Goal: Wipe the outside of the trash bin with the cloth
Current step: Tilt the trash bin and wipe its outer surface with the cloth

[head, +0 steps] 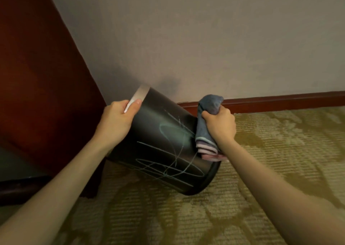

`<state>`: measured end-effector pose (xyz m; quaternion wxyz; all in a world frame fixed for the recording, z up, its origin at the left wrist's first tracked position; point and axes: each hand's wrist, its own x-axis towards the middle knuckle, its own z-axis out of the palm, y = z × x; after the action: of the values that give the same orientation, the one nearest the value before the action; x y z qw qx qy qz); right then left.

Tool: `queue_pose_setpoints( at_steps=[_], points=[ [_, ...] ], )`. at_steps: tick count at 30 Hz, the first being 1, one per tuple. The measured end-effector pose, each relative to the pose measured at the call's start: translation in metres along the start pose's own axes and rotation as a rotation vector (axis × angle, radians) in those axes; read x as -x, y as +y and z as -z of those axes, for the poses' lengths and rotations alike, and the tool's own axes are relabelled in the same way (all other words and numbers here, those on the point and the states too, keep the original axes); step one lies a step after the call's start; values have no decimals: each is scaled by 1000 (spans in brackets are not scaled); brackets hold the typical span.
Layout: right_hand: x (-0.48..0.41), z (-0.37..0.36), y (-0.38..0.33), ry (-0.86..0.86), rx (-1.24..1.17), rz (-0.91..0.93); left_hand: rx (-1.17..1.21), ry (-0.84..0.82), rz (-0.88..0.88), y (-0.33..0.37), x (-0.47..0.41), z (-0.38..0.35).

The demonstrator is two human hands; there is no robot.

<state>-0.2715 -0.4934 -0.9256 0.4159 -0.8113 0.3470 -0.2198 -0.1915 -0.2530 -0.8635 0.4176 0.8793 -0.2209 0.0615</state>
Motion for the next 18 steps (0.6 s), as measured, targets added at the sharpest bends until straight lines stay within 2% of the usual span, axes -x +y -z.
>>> queue_pose_setpoints(
  at_steps=[8, 12, 18],
  points=[
    [68, -24, -5, 283, -2, 200, -59, 54, 137, -13, -12, 3],
    [120, -44, 8, 246, -125, 307, -86, 98, 160, -18, -14, 4],
    [128, -48, 7, 224, -59, 365, -57, 116, 107, -27, 1, 12]
  ],
)
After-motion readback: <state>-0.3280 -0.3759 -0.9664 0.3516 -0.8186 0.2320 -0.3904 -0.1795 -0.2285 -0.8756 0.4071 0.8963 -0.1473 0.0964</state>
